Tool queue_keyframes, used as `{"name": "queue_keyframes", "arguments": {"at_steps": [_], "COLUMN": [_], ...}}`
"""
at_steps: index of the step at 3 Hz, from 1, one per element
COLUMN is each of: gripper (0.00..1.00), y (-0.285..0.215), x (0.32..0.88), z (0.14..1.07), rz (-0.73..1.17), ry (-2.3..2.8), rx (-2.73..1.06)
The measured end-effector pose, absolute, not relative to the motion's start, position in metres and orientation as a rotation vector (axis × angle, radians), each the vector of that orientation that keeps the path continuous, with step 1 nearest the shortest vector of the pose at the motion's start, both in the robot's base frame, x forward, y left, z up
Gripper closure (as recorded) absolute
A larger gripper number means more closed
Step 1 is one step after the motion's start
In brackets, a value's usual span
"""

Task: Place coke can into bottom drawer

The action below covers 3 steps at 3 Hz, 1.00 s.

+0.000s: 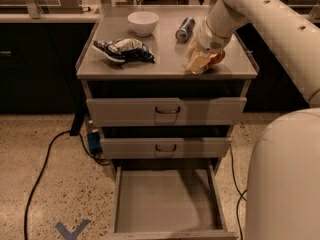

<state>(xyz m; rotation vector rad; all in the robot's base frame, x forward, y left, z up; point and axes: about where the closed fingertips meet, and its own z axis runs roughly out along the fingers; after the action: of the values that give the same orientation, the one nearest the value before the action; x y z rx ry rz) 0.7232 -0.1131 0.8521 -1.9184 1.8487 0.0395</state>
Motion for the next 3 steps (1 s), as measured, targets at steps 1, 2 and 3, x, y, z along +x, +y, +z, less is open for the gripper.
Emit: {"name": "queue_keyframes", "arguments": {"at_steps": [1,2,3], "gripper": [0.81,0.58,0.35], "y": [-0.113,-0.113,-0.113], "x": [0.7232,0.7232,0.7232], "z": [0.8521,0.852,0.852], "rz": [0.04,0.04,0.04], "ry": [1.849,1.849,1.849], "rx": [-1.918,-1.918,-1.918]}}
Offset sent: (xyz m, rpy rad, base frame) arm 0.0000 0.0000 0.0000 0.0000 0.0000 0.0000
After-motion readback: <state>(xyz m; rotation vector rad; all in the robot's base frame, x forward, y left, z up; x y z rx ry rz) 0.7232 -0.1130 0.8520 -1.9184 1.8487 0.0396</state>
